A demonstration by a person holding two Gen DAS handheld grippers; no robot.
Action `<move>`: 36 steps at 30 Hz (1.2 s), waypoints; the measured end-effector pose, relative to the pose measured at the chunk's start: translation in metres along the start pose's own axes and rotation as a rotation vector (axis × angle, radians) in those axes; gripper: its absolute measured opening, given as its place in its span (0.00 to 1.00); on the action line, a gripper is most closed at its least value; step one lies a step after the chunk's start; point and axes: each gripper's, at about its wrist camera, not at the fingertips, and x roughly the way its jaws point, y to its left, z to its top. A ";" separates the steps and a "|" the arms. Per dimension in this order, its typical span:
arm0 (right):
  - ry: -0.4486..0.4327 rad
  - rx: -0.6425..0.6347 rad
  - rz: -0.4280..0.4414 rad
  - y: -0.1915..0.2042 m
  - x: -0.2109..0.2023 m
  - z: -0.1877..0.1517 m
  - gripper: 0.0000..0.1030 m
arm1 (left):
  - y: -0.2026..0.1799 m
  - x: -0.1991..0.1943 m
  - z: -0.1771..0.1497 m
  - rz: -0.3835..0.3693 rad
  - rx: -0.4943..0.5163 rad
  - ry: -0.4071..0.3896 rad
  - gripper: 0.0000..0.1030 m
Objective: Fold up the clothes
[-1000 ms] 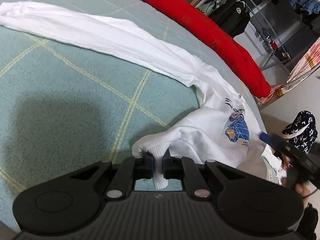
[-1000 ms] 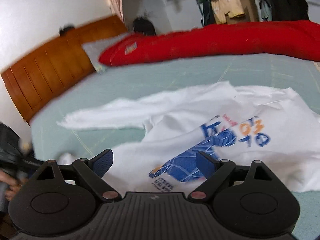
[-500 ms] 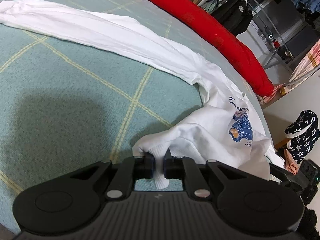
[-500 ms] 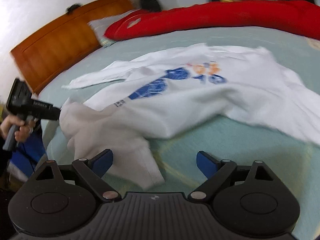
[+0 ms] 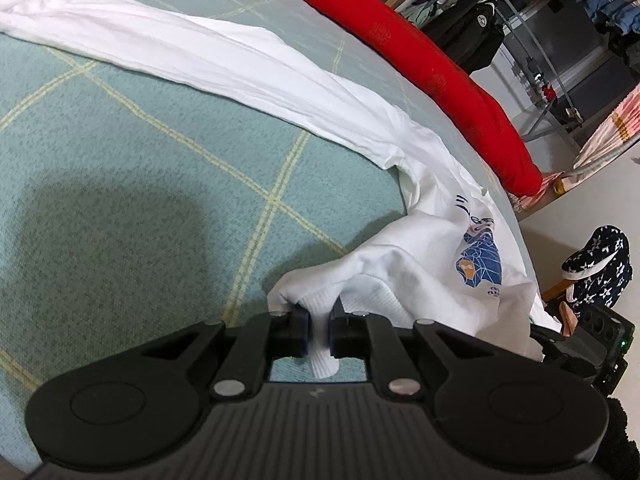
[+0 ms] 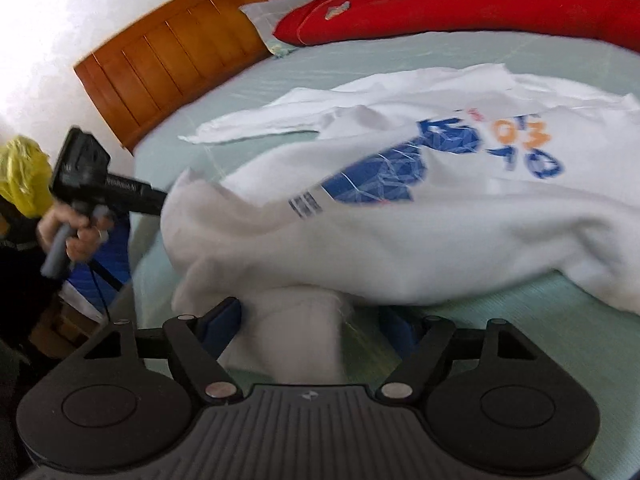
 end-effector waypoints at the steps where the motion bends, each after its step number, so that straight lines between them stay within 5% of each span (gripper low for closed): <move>1: 0.000 0.006 0.006 0.001 -0.001 0.000 0.79 | 0.000 0.000 0.000 -0.001 -0.001 0.000 0.10; 20: -0.131 0.277 -0.018 0.004 -0.024 -0.049 0.46 | 0.002 0.006 -0.001 -0.012 -0.009 -0.004 0.10; 22: -0.170 0.317 -0.020 -0.003 -0.015 -0.045 0.35 | -0.001 0.006 -0.001 -0.005 0.001 -0.006 0.10; 26: -0.199 0.381 -0.047 -0.005 -0.008 -0.042 0.27 | -0.001 0.004 -0.003 -0.002 0.002 -0.011 0.10; 33: -0.283 0.423 -0.053 0.028 -0.044 -0.061 0.19 | -0.020 -0.016 -0.005 0.008 0.065 -0.016 0.06; 36: -0.350 0.458 -0.009 0.037 -0.072 -0.075 0.16 | -0.028 -0.034 -0.009 -0.063 0.082 -0.013 0.06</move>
